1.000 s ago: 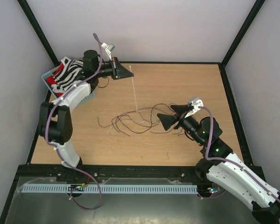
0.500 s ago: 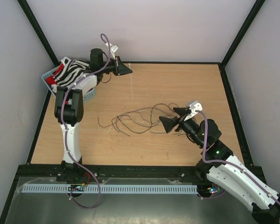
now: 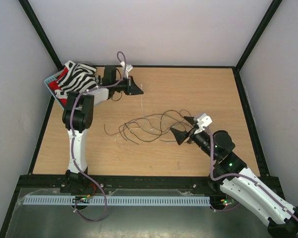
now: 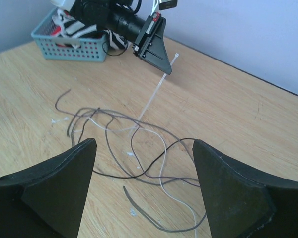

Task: Zip-tie the wires
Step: Tie the cable at the center of the board.

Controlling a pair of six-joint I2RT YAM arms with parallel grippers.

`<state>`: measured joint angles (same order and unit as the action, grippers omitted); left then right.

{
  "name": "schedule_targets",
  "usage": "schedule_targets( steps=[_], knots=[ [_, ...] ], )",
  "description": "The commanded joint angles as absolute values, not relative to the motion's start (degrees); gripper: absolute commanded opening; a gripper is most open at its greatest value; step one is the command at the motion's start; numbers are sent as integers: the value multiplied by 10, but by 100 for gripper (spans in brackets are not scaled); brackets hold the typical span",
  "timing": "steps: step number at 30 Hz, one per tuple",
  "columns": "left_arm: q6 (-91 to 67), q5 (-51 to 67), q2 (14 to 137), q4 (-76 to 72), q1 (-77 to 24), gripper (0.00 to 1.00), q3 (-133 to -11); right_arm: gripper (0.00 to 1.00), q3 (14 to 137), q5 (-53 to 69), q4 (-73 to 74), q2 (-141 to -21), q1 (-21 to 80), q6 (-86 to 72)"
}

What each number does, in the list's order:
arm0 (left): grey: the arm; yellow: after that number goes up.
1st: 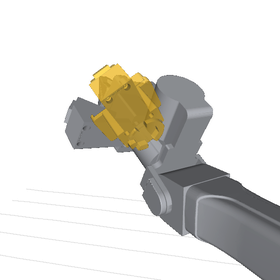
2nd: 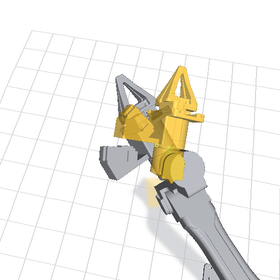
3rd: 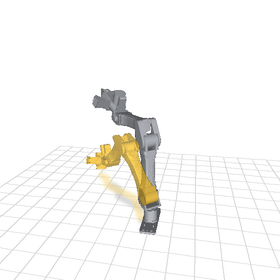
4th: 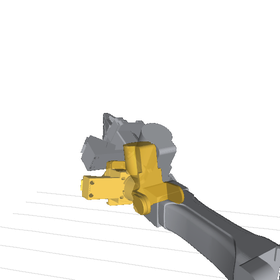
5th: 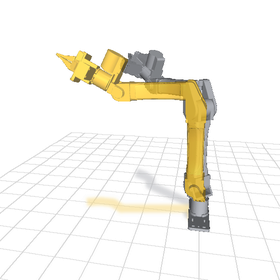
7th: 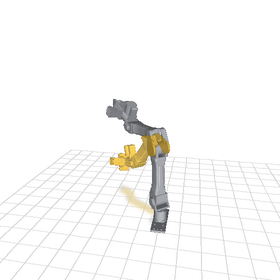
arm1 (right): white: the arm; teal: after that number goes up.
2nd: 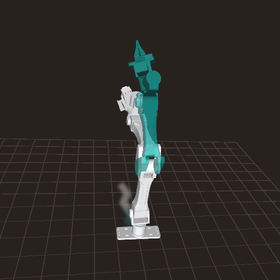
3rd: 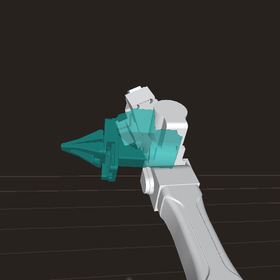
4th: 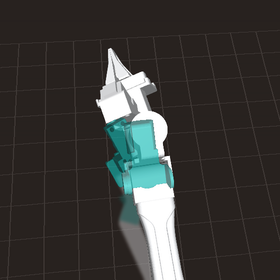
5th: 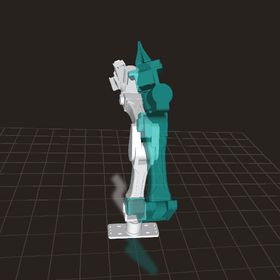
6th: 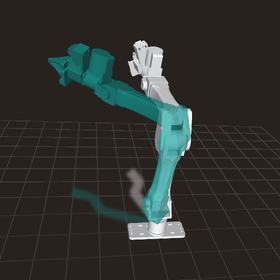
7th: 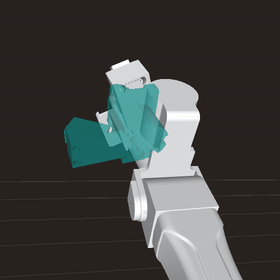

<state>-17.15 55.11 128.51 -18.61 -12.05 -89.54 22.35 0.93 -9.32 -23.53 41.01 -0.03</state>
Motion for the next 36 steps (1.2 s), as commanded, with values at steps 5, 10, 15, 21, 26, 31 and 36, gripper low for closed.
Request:
schedule_targets(
  steps=[5, 10, 15, 21, 26, 31, 36],
  knots=[
    [-120, 581, 1199, -195, -151, 0, -798, 85, 201, 56, -115, -305, 422, 80],
    [-111, 568, 1167, -194, -163, 0, -742, 82, 178, 44, -147, -325, 458, 91],
    [-110, 552, 1150, -194, -180, 0, -705, 83, 149, 41, -190, -371, 503, 76],
    [-111, 538, 1142, -194, -190, 0, -675, 92, 149, -4, -216, -469, 571, 92],
    [-116, 534, 1139, -195, -193, 0, -664, 93, 170, -14, -269, -576, 597, 96],
    [-124, 532, 1137, -194, -193, 0, -659, 93, 195, -34, -337, -687, 598, 96],
    [-127, 526, 1135, -193, -194, 0, -649, 93, 237, -71, -364, -777, 598, 115]
  ],
)
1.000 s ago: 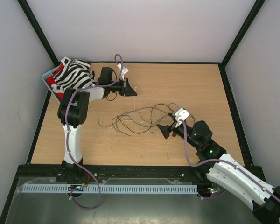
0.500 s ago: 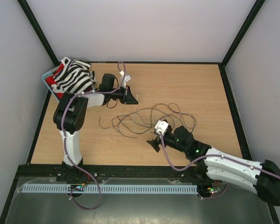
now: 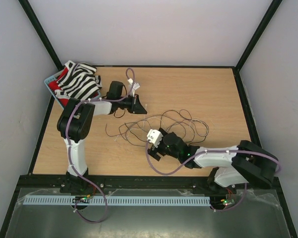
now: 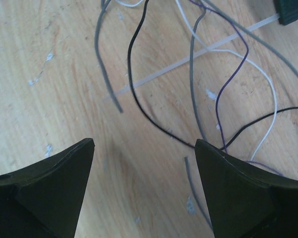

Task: Zip-tie the wires
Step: Tie the cable at the center of the board.

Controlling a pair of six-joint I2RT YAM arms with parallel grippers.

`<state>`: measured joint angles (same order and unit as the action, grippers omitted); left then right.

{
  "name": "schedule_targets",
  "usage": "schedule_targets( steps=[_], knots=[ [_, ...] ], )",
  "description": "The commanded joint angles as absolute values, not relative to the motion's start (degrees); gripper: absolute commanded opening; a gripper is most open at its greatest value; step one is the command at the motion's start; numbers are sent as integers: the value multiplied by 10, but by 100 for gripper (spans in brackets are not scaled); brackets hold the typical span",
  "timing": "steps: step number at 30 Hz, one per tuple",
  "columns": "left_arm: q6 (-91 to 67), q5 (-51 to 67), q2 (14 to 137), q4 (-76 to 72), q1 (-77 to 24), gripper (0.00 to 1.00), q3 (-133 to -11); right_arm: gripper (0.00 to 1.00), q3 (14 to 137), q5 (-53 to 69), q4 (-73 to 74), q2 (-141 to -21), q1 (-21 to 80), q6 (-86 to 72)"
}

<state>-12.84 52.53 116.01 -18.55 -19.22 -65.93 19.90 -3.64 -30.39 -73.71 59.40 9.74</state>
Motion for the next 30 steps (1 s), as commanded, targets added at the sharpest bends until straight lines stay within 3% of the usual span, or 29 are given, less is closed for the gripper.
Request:
schedule_targets(
  steps=[1, 9, 23, 30],
  knots=[
    [-128, 525, 1134, -193, -194, 0, -647, 93, 247, -78, -364, -791, 598, 118],
    [-150, 511, 1129, -193, -195, 0, -634, 91, 313, -106, -365, -875, 584, 140],
    [-218, 464, 1114, -193, -231, 0, -599, 85, 453, -52, -340, -974, 522, 167],
    [-260, 448, 1106, -193, -224, 0, -595, 88, 449, -37, -336, -963, 521, 149]
  ],
)
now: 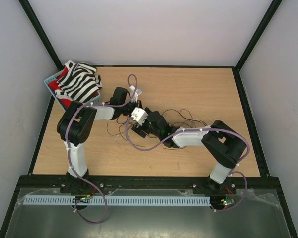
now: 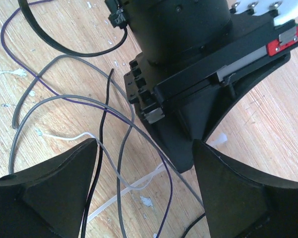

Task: Zip-tie the wires
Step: Tie the cable at the center of the board.

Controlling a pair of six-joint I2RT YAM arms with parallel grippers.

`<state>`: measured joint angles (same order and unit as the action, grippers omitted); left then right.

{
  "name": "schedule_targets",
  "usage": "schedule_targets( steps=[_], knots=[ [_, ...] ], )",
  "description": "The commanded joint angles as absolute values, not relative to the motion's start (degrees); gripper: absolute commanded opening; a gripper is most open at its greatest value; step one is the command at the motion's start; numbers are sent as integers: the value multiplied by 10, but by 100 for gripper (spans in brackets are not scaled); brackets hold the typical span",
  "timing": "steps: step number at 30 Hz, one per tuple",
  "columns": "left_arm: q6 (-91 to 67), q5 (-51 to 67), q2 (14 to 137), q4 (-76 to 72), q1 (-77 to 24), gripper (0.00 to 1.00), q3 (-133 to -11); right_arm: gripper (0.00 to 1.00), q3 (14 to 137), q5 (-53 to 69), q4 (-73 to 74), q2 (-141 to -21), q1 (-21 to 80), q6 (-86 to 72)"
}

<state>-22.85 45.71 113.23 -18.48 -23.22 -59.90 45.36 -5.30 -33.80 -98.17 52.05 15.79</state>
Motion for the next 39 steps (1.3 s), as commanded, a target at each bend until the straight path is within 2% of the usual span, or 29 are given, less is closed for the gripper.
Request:
schedule_targets(
  steps=[1, 10, 15, 24, 29, 39],
  knots=[
    [-265, 448, 1108, -192, -222, 0, -596, 89, 440, -34, -335, -950, 522, 145],
    [-263, 437, 1116, -180, -214, 0, -600, 91, 357, 124, -264, -806, 529, 37],
    [-258, 436, 1117, -172, -214, 0, -607, 88, 319, 130, -267, -766, 555, 0],
    [-245, 434, 1119, -153, -214, 0, -615, 60, 393, 31, -239, -846, 552, 89],
    [-242, 434, 1117, -149, -214, 0, -616, 60, 425, -4, -237, -880, 548, 145],
    [-239, 440, 1120, -129, -215, 0, -630, 60, 453, 4, -227, -932, 547, 211]
  ],
)
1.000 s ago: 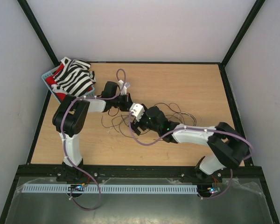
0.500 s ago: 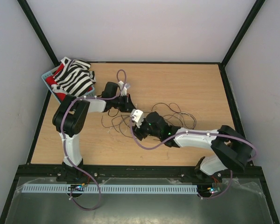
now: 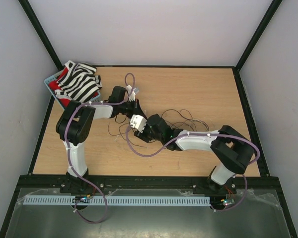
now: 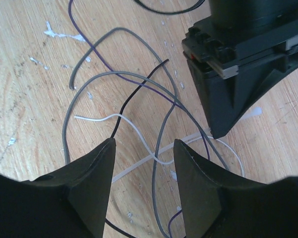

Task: Zip-tie the wires
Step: Tie the cable at the center of the board.

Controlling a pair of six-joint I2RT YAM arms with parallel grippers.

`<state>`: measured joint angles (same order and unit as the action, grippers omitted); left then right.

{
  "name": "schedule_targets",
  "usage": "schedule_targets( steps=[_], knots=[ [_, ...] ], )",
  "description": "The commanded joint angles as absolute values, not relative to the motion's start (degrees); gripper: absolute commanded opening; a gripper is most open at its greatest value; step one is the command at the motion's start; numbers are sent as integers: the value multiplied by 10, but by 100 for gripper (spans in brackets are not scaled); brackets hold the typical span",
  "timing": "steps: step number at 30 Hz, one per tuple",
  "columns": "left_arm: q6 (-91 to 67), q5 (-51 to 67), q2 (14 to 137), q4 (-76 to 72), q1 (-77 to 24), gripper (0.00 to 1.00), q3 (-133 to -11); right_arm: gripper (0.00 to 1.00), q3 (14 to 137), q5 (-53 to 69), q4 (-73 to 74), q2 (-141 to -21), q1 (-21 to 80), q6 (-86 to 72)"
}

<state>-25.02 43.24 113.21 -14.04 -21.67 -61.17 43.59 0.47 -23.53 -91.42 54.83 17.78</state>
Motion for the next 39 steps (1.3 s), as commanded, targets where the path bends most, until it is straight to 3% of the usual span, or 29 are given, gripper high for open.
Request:
schedule_targets(
  steps=[1, 11, 14, 21, 39],
  knots=[
    [-239, 441, 1121, -127, -215, 0, -632, 60, 457, 4, -227, -940, 548, 214],
    [-238, 444, 1123, -120, -215, 0, -635, 54, 481, -12, -244, -980, 547, 232],
    [-239, 444, 1124, -120, -215, 0, -635, 41, 484, -19, -244, -983, 547, 237],
    [-240, 444, 1126, -120, -215, 0, -638, 0, 483, -23, -238, -966, 547, 239],
    [-243, 449, 1131, -118, -215, 0, -646, 0, 522, 102, -159, -863, 578, 238]
  ],
)
